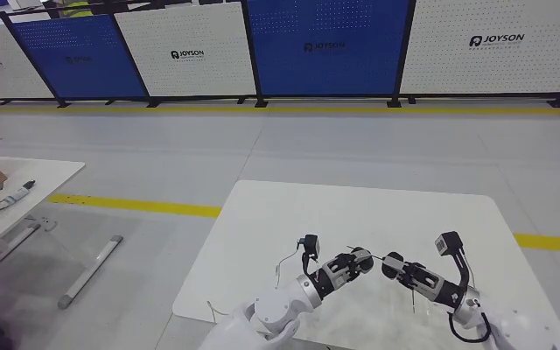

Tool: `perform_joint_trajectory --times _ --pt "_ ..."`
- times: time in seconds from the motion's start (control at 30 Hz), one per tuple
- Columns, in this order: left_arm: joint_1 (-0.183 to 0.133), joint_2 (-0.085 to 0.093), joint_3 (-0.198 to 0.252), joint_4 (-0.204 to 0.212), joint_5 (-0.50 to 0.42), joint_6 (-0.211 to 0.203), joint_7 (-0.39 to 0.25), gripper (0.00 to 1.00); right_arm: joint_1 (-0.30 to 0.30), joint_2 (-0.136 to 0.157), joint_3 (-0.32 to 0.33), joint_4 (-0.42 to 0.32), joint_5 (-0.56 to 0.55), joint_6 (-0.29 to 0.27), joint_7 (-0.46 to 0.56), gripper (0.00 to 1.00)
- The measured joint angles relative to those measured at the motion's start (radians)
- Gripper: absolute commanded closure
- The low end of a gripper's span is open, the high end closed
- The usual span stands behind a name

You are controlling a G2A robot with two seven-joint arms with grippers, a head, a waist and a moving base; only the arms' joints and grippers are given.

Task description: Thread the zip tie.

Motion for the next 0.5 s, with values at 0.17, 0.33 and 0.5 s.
perform_joint_trajectory --times 0.17,0.33,0.5 --pt "0.005 -0.001 0.001 -0.006 0.011 -0.007 0.006 1.00 -0.010 -0.003 0.005 -0.013 0.000 0.011 -0.019 0.00" --pt "0.018 0.001 -0.015 -0.025 0.001 -0.002 0.019 1.00 -0.019 -0.002 0.029 -0.010 0.014 0.013 -0.007 0.00" --pt "0.060 0.016 -0.071 -0.074 0.026 -0.001 0.028 1.00 -0.037 0.000 0.062 -0.005 0.026 0.002 -0.005 0.00"
